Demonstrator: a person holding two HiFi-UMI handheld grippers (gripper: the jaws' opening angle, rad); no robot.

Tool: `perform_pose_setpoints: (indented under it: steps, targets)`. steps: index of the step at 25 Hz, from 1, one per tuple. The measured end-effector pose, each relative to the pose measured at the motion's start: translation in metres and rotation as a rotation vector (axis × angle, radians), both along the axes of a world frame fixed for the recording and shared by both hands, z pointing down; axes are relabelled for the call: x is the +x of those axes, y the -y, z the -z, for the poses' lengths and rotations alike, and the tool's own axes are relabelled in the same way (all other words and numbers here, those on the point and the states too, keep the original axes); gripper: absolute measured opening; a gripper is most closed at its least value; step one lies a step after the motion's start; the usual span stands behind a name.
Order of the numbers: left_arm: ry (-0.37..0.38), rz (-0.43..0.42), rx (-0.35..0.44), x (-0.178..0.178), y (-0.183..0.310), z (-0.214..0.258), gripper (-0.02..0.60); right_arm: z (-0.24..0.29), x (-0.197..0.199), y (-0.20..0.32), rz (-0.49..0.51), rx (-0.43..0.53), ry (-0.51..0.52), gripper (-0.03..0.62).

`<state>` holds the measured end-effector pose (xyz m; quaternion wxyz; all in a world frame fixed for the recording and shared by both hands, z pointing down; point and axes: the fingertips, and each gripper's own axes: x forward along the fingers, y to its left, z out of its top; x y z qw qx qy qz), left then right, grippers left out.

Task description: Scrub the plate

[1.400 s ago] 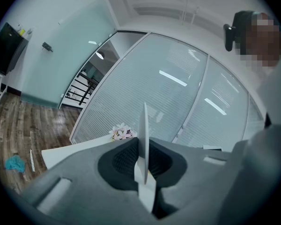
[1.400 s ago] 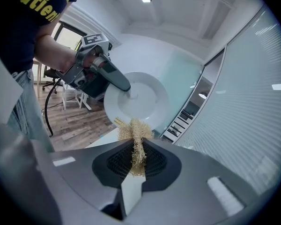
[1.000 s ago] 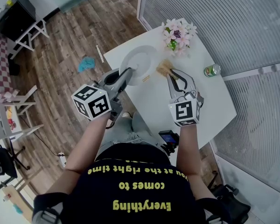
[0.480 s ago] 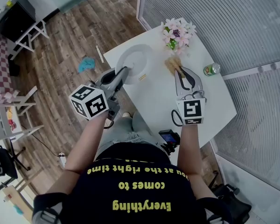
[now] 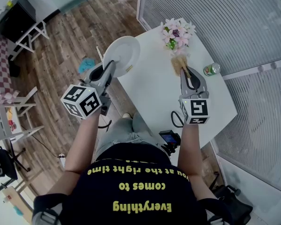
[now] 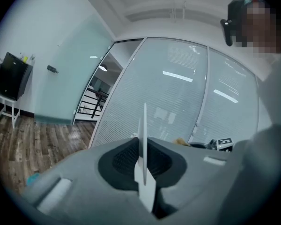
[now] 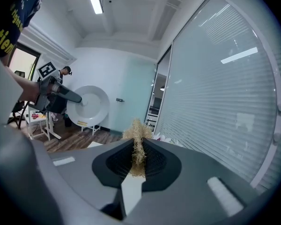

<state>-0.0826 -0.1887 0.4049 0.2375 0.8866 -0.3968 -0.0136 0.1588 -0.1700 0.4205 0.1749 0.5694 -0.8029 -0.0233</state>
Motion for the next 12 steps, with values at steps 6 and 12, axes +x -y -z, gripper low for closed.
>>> perform_pose_setpoints:
  steps: [6,12]
  targets:
    - [0.013,0.051,0.028,-0.013,0.005,0.002,0.018,0.008,0.004,-0.002,-0.016,0.025,0.020,0.032]
    - [0.110,0.092,0.098,-0.021,0.007,0.003,0.018,0.018,0.004,-0.003,-0.021,0.049,0.037,0.032]
